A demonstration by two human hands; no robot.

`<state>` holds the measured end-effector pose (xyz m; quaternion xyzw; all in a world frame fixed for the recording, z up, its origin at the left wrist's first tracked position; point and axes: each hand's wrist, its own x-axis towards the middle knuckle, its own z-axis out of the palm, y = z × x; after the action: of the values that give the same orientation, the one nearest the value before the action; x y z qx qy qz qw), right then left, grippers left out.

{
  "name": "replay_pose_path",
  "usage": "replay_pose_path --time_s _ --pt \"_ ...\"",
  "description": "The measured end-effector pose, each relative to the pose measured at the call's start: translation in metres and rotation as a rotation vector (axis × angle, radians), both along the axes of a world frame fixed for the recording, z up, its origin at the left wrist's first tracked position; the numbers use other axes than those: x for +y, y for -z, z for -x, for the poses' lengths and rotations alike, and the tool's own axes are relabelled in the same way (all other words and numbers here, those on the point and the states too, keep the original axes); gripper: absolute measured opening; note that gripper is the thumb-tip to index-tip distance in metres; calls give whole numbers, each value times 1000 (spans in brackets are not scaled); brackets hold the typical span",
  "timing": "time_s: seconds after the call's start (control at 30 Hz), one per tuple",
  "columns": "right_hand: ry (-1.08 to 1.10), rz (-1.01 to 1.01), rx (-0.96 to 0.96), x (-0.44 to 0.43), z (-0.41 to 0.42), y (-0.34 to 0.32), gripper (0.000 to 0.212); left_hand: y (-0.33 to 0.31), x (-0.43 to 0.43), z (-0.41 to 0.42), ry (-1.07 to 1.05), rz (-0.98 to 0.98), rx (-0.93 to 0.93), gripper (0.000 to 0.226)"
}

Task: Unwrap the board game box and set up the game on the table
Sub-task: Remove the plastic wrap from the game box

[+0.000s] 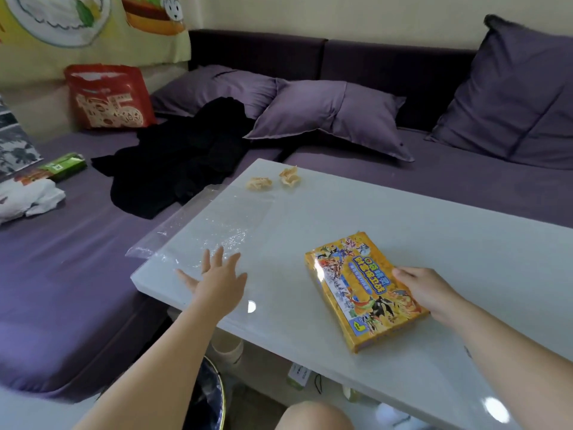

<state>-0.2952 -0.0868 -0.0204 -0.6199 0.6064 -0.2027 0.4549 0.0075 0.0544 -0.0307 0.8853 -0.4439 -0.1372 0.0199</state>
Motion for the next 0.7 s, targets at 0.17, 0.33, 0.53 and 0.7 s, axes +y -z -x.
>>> replay_pose_path --time_s 0.17,0.33,0.53,0.7 --pt "-82 -40 -93 3 3 -10 18 -14 -15 43 181 391 198 44" --pt "-251 -90 -69 13 27 -26 22 -35 -20 85 93 392 879 40" --pt "-279 -102 -47 15 54 -41 20 -43 -19 120 43 312 1146 24" --pt "95 -29 -166 20 66 -32 53 -35 -24 148 -95 451 1238 20"
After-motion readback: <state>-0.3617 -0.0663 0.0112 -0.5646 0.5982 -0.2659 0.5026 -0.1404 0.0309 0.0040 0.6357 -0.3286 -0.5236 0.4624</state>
